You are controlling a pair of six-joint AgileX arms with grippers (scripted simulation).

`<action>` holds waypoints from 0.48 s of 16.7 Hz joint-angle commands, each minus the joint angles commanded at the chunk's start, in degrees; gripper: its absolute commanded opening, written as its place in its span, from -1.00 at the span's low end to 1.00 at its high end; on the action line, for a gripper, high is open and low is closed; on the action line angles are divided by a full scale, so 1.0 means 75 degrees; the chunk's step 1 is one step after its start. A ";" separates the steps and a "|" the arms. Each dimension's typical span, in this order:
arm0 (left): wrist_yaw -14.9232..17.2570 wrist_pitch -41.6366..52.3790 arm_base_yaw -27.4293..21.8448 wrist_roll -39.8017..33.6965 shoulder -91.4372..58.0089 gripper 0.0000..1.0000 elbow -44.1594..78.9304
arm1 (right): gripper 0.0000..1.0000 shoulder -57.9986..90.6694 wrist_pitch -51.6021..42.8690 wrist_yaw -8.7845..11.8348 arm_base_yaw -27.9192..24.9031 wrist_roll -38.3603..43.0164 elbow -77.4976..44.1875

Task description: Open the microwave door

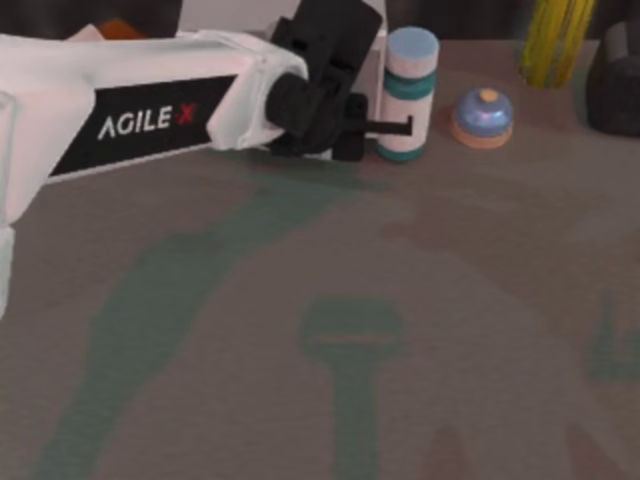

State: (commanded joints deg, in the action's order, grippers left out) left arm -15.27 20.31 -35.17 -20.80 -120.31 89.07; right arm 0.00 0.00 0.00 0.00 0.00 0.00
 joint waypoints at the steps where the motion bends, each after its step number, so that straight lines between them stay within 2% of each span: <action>1: 0.0000 0.0000 0.0000 0.0000 0.0000 -1.00 0.0000 | 1.00 0.0000 0.0000 0.0000 0.0000 0.0000 0.0000; 8: 0.0053 -0.0004 -0.0064 -0.0036 -0.0014 -1.00 0.0032 | 1.00 0.0000 0.0000 0.0000 0.0000 0.0000 0.0000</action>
State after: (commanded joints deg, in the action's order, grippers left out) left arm -14.87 20.27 -35.65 -21.07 -120.42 89.31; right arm 0.00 0.00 0.00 0.00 0.00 0.00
